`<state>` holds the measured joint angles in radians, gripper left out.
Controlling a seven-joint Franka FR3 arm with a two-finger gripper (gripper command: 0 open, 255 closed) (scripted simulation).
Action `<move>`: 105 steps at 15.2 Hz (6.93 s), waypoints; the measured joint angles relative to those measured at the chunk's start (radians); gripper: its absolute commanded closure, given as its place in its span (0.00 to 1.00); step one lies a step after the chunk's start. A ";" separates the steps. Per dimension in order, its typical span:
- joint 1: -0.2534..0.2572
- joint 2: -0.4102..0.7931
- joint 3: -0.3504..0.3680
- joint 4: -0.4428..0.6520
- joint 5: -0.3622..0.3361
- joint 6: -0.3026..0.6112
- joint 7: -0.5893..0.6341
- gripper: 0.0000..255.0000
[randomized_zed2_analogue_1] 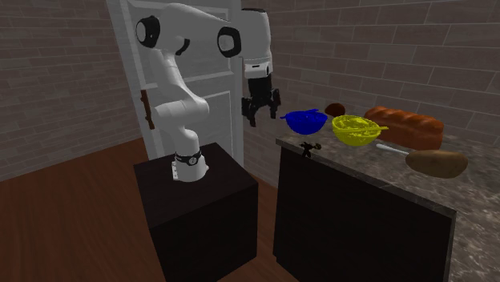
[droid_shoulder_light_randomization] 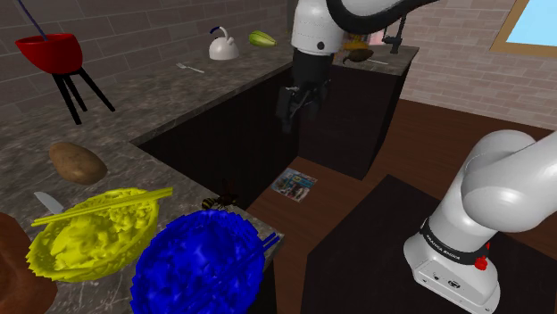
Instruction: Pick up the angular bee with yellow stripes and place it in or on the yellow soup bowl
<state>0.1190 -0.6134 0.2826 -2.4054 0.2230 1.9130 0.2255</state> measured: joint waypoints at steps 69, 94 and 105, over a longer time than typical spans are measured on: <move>0.018 0.424 0.323 0.395 -0.076 0.058 0.392 1.00; 0.411 1.184 0.405 1.411 -0.587 -0.326 0.790 1.00; 0.428 1.236 0.393 1.363 -0.615 -0.238 0.819 1.00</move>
<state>0.5466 0.6231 0.6755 -1.0425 -0.3915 1.6753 1.0447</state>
